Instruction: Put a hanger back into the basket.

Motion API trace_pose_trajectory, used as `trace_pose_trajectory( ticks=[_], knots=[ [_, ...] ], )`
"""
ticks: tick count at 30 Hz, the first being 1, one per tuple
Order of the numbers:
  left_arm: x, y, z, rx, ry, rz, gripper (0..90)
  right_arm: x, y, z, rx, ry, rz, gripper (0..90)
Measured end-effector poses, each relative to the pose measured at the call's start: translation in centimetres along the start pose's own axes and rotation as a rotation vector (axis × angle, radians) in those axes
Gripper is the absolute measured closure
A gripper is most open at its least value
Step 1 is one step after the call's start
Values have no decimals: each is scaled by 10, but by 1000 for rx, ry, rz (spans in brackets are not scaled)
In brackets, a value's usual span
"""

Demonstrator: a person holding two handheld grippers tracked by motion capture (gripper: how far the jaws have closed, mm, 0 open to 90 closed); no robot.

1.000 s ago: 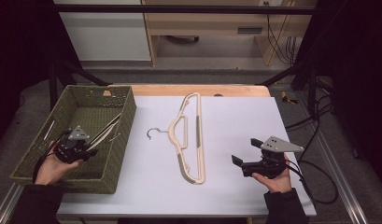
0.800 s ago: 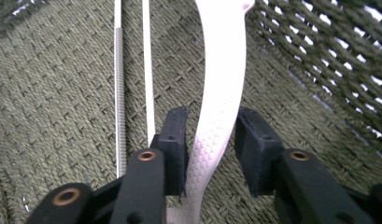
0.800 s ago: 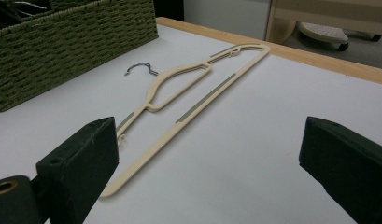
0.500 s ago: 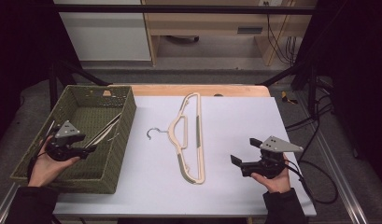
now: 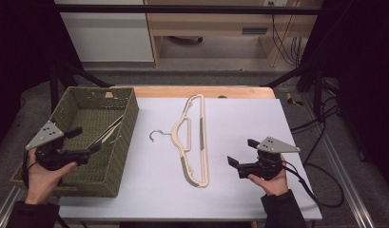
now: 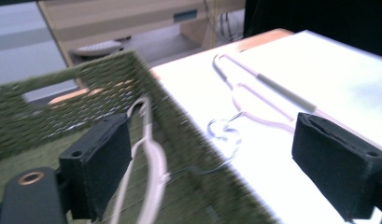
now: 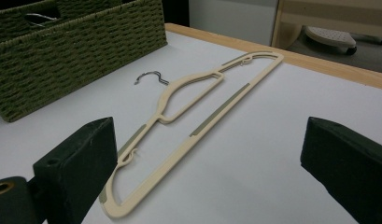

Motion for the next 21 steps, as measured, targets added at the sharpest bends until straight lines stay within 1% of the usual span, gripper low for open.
trace_pose_trajectory(
  ticks=[1,3,5,6,7,8,10,11,12,13,14,16,17,18,19,21],
  knots=[
    [1,5,0,-12,19,10,115,0,0,0,0,0,0,45],
    [2,16,-1,-19,46,34,106,6,-4,-1,1,5,-7,44],
    [4,27,0,-27,70,47,105,10,-8,-1,4,6,-16,44],
    [5,32,0,-39,87,54,105,13,-10,-1,4,3,-18,44],
    [6,37,1,-42,95,65,105,13,-10,-1,4,3,-18,44],
    [7,42,2,-44,103,68,106,17,-14,-1,2,-2,-29,44],
    [9,53,5,-49,114,85,106,20,-17,-1,1,-4,-32,44],
    [10,57,7,-49,116,93,106,23,-19,-1,-2,-8,-42,45],
    [11,62,8,-42,119,101,106,29,-23,0,-2,-14,-50,47],
    [12,67,10,-29,115,113,106,29,-23,0,-2,-14,-50,47],
    [14,71,12,-21,112,125,106,32,-26,0,4,-21,-48,47],
    [16,79,17,3,101,140,106,38,-29,1,2,-35,-60,48],
    [18,83,19,-2,99,151,106,44,-33,2,2,-42,-65,49],
    [19,86,21,0,95,161,106,44,-33,2,2,-42,-65,49],
    [20,89,24,0,96,166,106,47,-34,2,5,-48,-64,49],
    [24,93,28,4,81,175,106,52,-37,3,7,-55,-66,52]
  ],
)
Point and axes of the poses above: each handheld gripper's, and its own axes: x roughly forward along the jaws, z roughly out of its underside, y roughly to its right, the point moved 2 cm from there along x, roughly forward along the jaws, and after that the axes turned 14 degrees about y, right-handed, at the moved point
